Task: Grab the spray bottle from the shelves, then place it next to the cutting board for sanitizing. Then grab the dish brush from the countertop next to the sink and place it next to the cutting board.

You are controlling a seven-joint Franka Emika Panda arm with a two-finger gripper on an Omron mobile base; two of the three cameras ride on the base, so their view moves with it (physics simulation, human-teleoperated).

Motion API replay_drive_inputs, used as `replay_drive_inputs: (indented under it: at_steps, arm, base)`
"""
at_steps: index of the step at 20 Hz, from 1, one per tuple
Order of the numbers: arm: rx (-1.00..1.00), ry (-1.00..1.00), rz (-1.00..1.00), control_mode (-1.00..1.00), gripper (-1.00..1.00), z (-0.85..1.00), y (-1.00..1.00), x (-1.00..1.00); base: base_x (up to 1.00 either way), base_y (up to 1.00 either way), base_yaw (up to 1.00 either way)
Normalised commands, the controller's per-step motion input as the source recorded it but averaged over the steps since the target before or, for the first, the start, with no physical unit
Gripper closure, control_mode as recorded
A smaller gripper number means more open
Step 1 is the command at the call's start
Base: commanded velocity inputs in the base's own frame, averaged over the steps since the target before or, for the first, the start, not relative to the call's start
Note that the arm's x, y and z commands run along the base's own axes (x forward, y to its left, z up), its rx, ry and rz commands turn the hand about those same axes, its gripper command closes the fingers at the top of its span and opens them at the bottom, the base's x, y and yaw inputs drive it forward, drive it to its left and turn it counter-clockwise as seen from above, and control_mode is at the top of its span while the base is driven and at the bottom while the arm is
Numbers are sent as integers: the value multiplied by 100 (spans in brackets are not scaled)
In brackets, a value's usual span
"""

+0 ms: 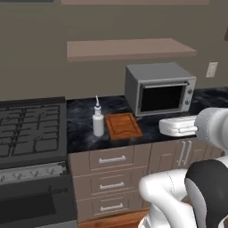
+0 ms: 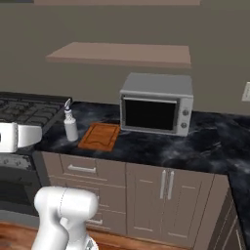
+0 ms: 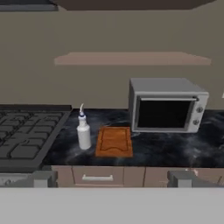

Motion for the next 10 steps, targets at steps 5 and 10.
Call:
replay_drive_inputs:
  at_steps: [5,10]
  arm:
    - [0,0,0,100,-100,0,0,0]
    - [0,0,0,100,-100,0,0,0]
  base:
    - [-3,100,6]
    - [-11,100,11]
